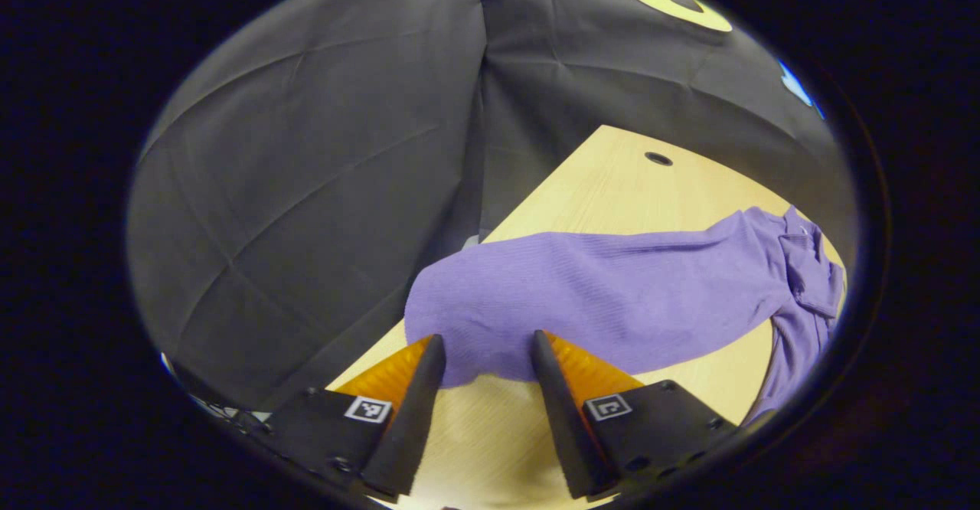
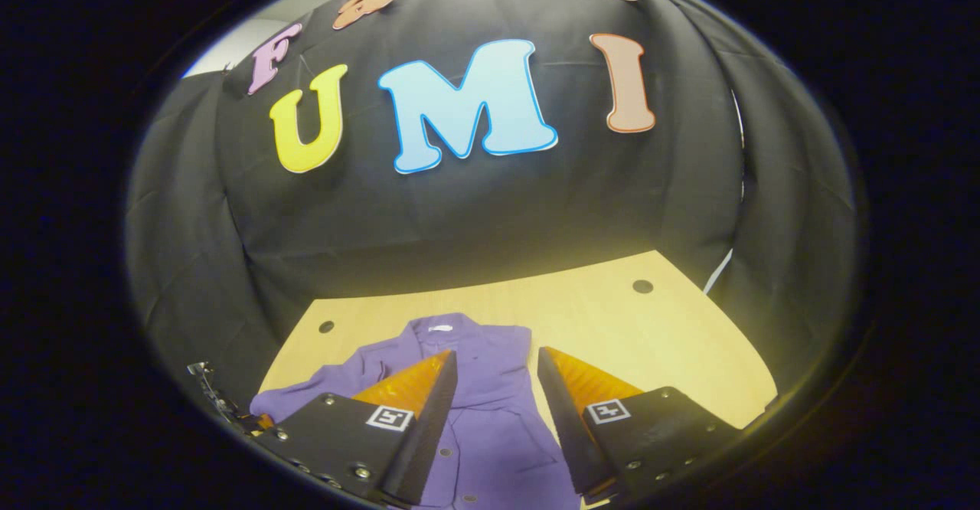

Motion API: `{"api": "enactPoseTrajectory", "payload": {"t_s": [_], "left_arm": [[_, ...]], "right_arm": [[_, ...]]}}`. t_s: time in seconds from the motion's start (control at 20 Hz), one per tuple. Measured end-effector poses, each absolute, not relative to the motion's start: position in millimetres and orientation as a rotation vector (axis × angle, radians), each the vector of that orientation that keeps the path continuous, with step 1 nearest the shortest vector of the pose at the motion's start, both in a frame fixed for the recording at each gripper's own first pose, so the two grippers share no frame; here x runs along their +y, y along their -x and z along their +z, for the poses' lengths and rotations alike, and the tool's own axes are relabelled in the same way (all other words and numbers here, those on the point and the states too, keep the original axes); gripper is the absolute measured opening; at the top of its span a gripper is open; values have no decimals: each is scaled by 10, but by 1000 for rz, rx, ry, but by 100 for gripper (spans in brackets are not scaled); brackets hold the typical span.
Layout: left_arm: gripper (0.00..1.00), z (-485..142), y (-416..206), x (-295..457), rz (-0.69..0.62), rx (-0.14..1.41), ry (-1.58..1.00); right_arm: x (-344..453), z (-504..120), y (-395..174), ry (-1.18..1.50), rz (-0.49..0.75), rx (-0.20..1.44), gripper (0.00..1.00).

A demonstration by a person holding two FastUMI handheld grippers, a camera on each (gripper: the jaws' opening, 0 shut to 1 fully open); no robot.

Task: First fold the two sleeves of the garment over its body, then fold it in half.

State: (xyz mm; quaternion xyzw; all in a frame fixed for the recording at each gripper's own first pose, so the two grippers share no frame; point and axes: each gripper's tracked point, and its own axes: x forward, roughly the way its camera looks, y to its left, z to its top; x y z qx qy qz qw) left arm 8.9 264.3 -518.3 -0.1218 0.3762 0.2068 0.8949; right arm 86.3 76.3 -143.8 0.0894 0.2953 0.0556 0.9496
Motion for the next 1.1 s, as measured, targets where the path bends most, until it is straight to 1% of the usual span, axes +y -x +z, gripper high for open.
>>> {"api": "enactPoseTrajectory", "payload": {"t_s": [0.05,0.1,0.2,0.3,0.35,0.4,0.5,0.8,1.1], "left_arm": [[71,-5188,-87,2661,429,779,256],[72,-5159,-113,2645,423,759,280],[48,-5172,-115,2620,418,748,299],[48,-5189,-103,2635,400,758,301],[49,-5183,-93,2680,417,745,304],[7,-5149,-147,2657,429,736,328],[8,-5179,-107,2679,454,758,311],[7,-5135,-141,2667,468,812,198],[7,-4740,-394,2505,423,756,166]], "right_arm": [[751,-1443,-862,-185,113,601,67],[747,-1437,-872,-189,114,601,67],[737,-1433,-876,-194,116,600,67],[729,-1450,-881,-192,118,604,67],[718,-1452,-879,-192,119,603,67],[701,-1456,-894,-192,120,602,68],[690,-1439,-889,-196,121,602,68],[560,-1423,-903,-207,105,597,67],[431,-1430,-880,-221,83,591,67]]}}
